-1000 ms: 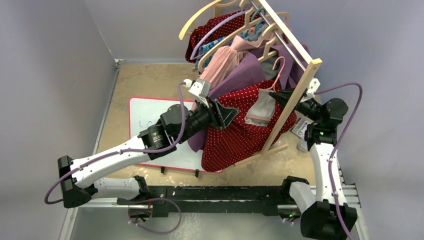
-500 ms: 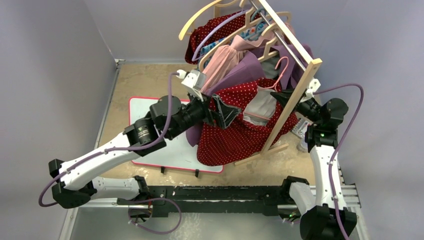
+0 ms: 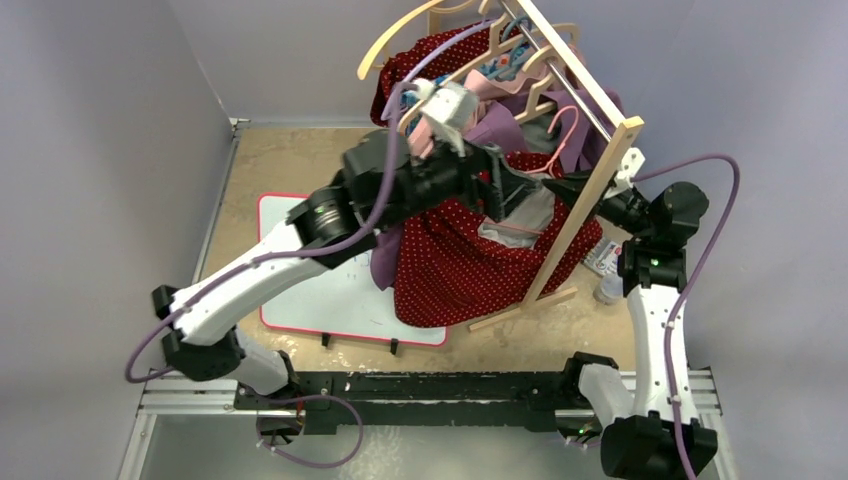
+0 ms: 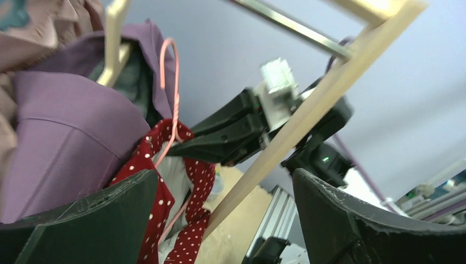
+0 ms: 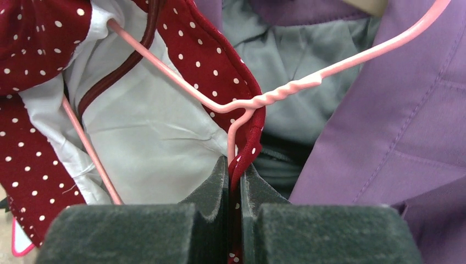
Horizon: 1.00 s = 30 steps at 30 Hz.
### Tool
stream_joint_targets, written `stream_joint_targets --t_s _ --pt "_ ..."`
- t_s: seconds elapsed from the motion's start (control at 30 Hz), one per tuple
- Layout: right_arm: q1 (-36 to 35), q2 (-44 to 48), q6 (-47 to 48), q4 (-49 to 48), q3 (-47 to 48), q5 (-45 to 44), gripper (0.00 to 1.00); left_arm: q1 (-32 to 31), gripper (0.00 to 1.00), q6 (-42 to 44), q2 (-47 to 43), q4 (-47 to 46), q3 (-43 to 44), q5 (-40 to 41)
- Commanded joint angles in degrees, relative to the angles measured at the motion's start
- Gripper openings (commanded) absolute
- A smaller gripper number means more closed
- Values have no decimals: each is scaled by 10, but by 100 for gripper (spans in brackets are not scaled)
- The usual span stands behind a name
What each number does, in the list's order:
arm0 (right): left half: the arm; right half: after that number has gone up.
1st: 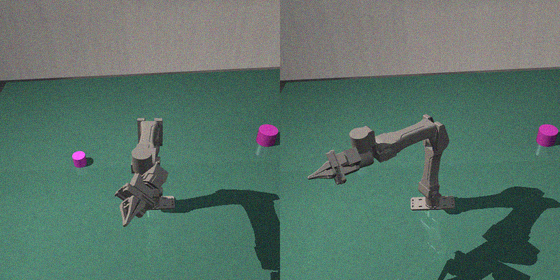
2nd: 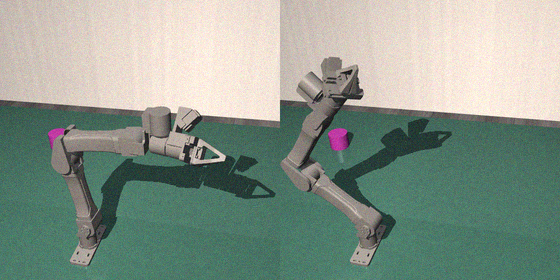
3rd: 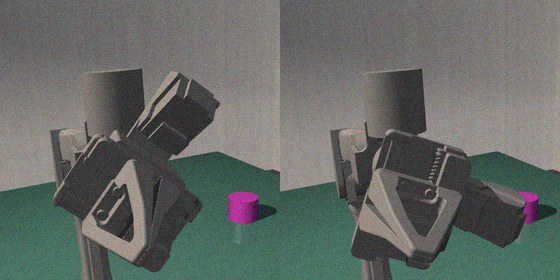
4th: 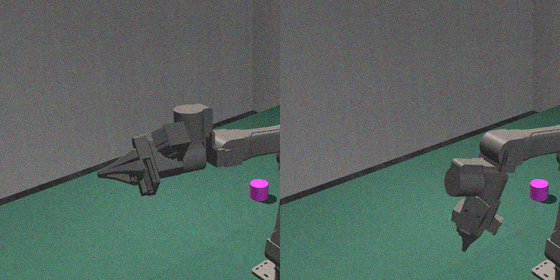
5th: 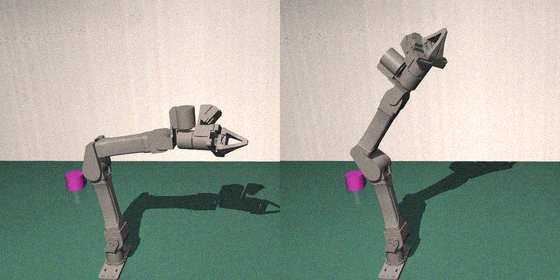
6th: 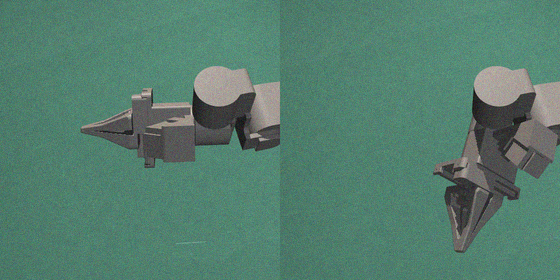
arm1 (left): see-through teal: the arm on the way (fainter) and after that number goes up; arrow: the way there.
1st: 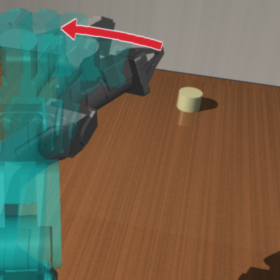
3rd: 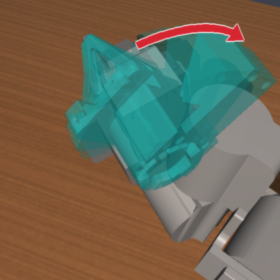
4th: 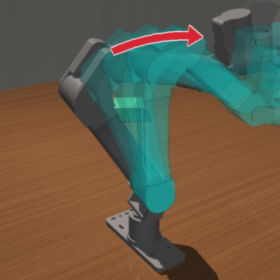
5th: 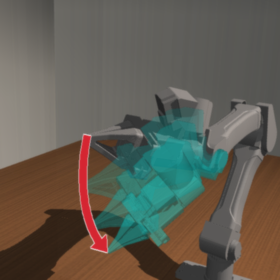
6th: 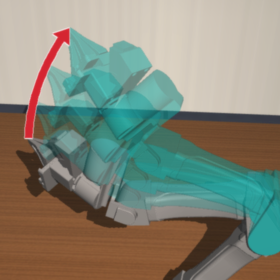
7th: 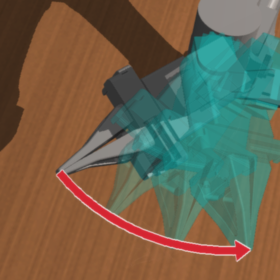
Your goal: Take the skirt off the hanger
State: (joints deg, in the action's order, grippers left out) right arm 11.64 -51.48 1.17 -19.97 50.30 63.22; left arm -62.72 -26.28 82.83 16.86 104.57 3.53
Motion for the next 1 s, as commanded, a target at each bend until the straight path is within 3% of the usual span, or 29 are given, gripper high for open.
stream_joint_targets --t_s 0.0,0.13,0.37,0.47,0.6,0.67,0.8,0.87,0.97 --pt "-1 -5 38 61 80 21 0 -2 89 17 64 46 72 -32" --pt "-3 -3 7 43 86 52 0 -2 76 22 104 63 120 -31" --pt "-34 2 59 111 84 -30 0 8 81 18 134 83 180 -8" --pt "-35 -17 103 200 139 -14 0 24 85 -8 165 88 235 -19" --pt "-35 -16 95 240 173 1 0 71 70 -55 227 128 345 -60" --pt "-36 -8 114 270 184 -4 0 89 60 -91 230 96 321 -112" --pt "-47 35 78 185 145 -15 0 66 58 -78 170 -30 181 -135" --pt "-47 33 58 177 151 -6 0 59 55 -68 173 -19 193 -123" --pt "-47 9 91 240 188 10 0 54 53 -52 165 -3 183 -107"
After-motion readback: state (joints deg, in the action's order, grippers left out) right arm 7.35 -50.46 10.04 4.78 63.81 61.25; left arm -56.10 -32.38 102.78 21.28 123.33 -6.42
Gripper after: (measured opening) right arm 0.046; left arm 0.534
